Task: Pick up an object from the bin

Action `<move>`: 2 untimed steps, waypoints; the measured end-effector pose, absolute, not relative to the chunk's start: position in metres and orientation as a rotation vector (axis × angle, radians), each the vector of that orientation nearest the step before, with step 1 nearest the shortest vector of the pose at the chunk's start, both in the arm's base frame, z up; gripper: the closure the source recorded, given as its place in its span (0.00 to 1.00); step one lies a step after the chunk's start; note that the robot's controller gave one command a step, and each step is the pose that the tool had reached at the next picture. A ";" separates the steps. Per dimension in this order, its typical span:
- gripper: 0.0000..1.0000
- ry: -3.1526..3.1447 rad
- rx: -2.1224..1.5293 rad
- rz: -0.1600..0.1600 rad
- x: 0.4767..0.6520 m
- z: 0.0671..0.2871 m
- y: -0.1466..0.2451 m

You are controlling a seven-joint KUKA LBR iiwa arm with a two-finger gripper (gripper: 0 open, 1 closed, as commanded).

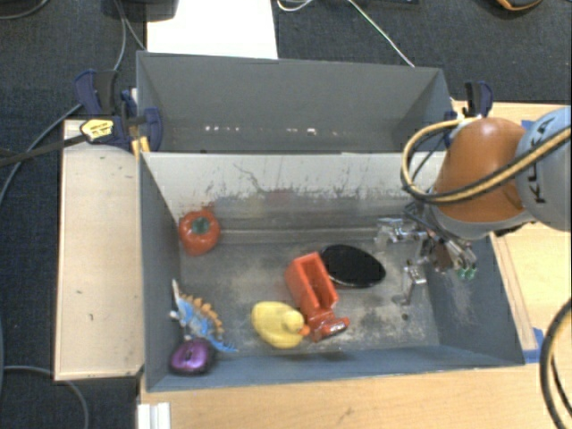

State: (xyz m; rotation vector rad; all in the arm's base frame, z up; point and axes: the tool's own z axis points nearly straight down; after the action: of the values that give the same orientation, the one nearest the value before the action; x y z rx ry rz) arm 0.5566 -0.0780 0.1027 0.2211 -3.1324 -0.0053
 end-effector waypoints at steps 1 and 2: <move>0.00 -3.128 0.230 -0.004 0.548 0.077 -0.072; 0.00 -3.092 0.590 -0.008 0.567 0.071 -0.016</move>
Offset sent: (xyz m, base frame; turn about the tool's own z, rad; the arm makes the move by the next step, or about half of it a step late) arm 0.0085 0.0603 -0.0327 -0.2361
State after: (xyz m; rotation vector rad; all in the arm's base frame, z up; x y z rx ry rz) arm 0.5665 -0.0155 0.0707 0.5899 -3.0918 -0.0075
